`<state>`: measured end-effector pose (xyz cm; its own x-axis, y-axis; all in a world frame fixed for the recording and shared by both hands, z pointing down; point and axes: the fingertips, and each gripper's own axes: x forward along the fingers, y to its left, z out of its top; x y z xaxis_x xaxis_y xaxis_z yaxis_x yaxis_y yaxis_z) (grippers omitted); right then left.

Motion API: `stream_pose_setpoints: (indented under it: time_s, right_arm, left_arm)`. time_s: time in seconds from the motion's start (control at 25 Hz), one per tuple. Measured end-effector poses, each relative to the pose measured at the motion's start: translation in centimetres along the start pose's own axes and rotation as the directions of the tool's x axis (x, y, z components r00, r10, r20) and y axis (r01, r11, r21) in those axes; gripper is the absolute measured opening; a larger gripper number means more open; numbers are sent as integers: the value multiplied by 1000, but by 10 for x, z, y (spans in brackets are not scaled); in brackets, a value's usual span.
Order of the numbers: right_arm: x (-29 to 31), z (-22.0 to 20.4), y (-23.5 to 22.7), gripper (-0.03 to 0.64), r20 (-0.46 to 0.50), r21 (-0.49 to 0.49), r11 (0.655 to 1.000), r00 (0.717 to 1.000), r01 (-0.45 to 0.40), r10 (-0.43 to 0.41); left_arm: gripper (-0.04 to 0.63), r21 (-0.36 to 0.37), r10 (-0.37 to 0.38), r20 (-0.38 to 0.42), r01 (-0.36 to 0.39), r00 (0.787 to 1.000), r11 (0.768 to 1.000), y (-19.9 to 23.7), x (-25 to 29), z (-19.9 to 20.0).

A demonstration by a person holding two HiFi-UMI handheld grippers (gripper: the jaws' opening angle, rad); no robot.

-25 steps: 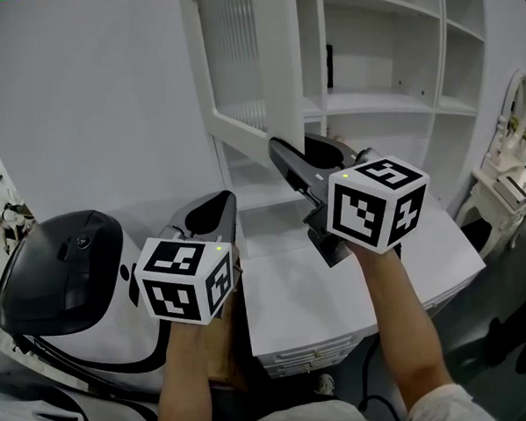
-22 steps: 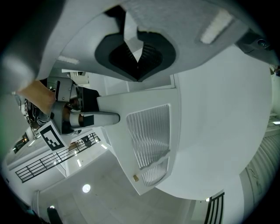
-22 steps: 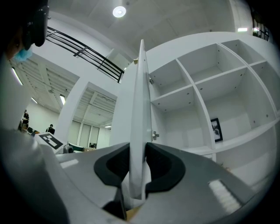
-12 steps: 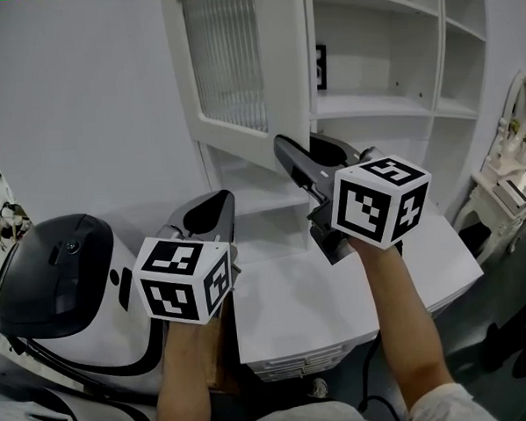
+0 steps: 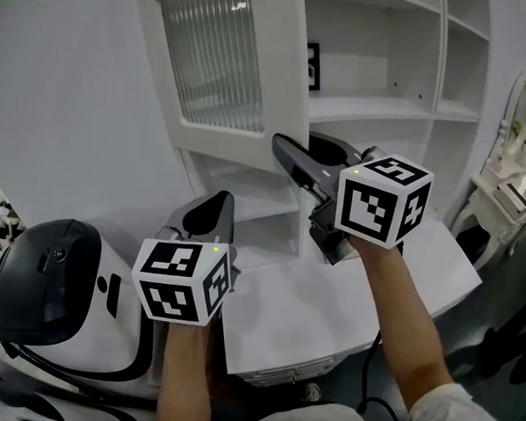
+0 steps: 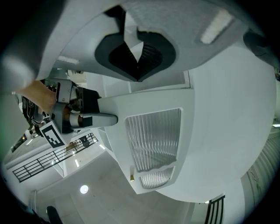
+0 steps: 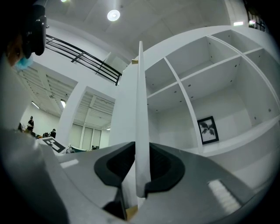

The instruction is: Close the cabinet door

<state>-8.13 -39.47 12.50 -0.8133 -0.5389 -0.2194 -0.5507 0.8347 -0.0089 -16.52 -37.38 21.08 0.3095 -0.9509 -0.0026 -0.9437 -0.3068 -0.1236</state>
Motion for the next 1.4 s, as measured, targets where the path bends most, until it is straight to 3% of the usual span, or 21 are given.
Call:
stream_pose_setpoints:
  time_s: [0.52,1.12,1.4]
  right_arm:
    - [1,7,-53,94,13,25,998,999,-52,52]
    - [16,4,-100,135,30,-6,999,999,-34,34]
    - [22,3,-126,219,33,-15,1000,999,24,-23]
  left_arm:
    - [-3,15,16,-21,-16,1000,1000,-23,54,8]
    - [-3,20,68,-44,-67,997,998,-16,94,-2]
    - [-3,19,76,-48,-75,996,997,-15,111,-4]
